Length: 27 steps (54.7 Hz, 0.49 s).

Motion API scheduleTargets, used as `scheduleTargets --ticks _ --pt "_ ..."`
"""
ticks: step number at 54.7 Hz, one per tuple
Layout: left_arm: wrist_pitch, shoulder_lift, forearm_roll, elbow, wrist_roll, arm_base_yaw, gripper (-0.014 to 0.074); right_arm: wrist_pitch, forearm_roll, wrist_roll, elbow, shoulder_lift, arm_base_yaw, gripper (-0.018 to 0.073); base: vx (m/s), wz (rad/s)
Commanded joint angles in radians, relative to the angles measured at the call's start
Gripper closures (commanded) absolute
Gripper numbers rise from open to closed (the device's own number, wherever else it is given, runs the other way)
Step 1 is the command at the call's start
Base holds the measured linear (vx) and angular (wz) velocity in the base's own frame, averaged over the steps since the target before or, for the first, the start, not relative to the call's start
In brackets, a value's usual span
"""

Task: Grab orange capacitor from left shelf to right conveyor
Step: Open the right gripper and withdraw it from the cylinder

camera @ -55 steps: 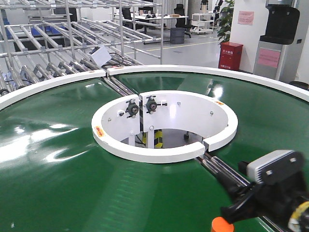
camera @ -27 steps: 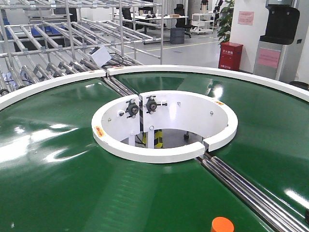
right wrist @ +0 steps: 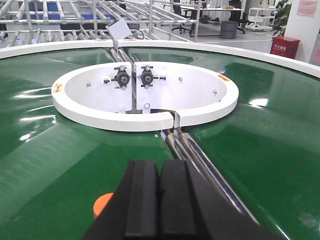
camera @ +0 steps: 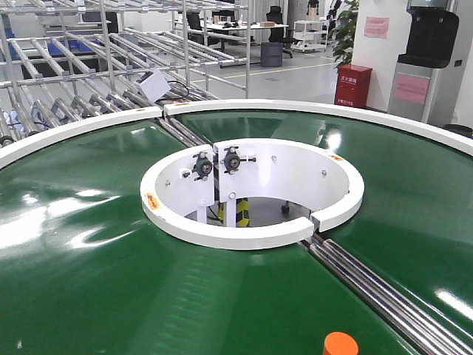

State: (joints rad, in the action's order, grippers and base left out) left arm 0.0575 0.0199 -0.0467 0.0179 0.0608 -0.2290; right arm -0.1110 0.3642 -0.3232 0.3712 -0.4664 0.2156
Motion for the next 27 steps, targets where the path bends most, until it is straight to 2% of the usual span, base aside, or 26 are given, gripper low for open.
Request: scheduleTargets --ticks 1,6,10,14,19,27 --pt "-0.081 0.004 -0.005 -0.03 0.006 -0.008 0.0603 0.075 -0.003 0.001 0.021 -0.002 -0.003 0.057 0.0 0.0" --pt "-0.081 0.004 -0.005 -0.03 0.006 -0.008 0.0603 0.076 -0.038 0.043 -0.016 0.034 -0.007 0.057 0.0 0.0" --pt "-0.081 0.004 -0.005 -0.03 0.006 -0.008 0.0603 0.079 -0.126 0.111 -0.077 0.082 -0.023 0.057 0.0 0.0" --pt "-0.081 0.004 -0.005 -0.03 0.006 -0.008 0.0603 0.084 -0.204 0.191 -0.149 0.15 -0.073 0.057 0.0 0.0" --pt "-0.081 0.004 -0.005 -0.03 0.006 -0.008 0.0603 0.121 -0.236 0.244 -0.244 0.237 -0.136 0.057 0.0 0.0" --pt "-0.081 0.004 -0.005 -0.03 0.006 -0.008 0.0603 0.206 -0.237 0.241 -0.384 0.391 -0.219 0.057 0.0 0.0"
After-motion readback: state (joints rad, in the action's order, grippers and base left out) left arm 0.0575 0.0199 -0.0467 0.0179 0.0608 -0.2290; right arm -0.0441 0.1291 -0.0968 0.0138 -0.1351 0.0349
